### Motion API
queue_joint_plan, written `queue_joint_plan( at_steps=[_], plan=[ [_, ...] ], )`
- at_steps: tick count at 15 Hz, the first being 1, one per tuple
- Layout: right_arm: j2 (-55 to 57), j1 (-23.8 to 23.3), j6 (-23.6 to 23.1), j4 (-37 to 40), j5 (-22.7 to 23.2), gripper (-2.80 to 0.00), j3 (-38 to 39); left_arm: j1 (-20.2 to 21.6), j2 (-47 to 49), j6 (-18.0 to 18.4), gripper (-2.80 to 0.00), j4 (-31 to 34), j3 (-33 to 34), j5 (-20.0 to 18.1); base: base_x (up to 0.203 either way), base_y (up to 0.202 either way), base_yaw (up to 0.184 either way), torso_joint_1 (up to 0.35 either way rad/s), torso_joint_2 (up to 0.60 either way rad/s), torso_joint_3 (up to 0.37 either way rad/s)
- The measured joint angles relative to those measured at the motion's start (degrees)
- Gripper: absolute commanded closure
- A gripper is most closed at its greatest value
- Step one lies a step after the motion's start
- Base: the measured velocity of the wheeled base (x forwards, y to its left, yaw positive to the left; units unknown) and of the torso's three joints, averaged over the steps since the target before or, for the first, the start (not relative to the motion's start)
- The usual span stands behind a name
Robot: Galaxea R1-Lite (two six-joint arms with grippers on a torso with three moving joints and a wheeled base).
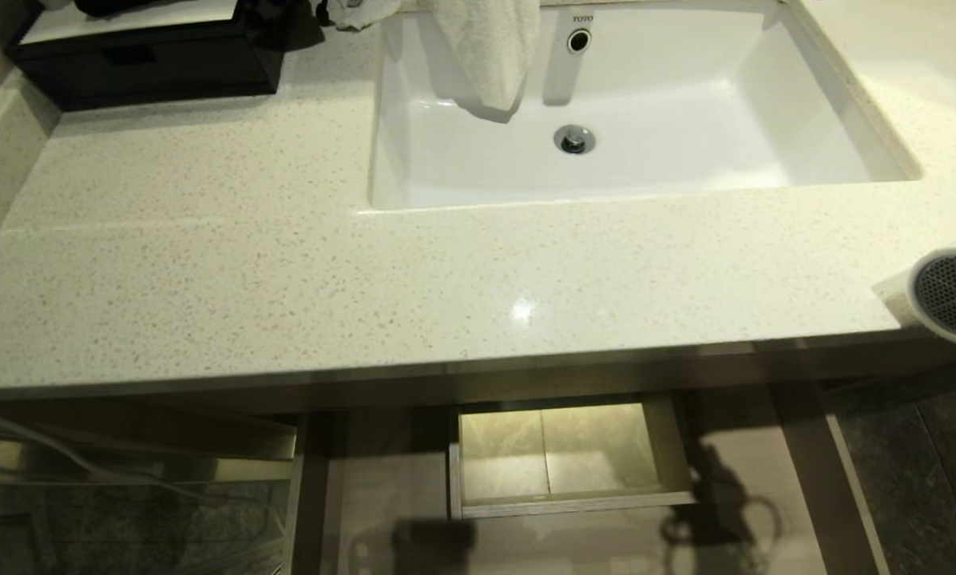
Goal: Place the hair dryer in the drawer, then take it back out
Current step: Put it into the drawer
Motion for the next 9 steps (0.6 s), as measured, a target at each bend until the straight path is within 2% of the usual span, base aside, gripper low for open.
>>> queue_joint_plan(
  at_steps=[3,9],
  plan=[
    [-0.3,0.0,-0.2,-0.2,0.0,0.0,0.1,0.0,0.0,0.0,0.0,0.0,0.0,0.0,0.0,0.0,0.0,-0.056,0.16,0.098],
    [-1.9,0.0,-0.3,-1.6,0.0,0.0,0.2,0.0,0.0,0.0,0.0,0.0,0.0,0.0,0.0,0.0,0.0,-0.005,0.01,0.009]
  ],
)
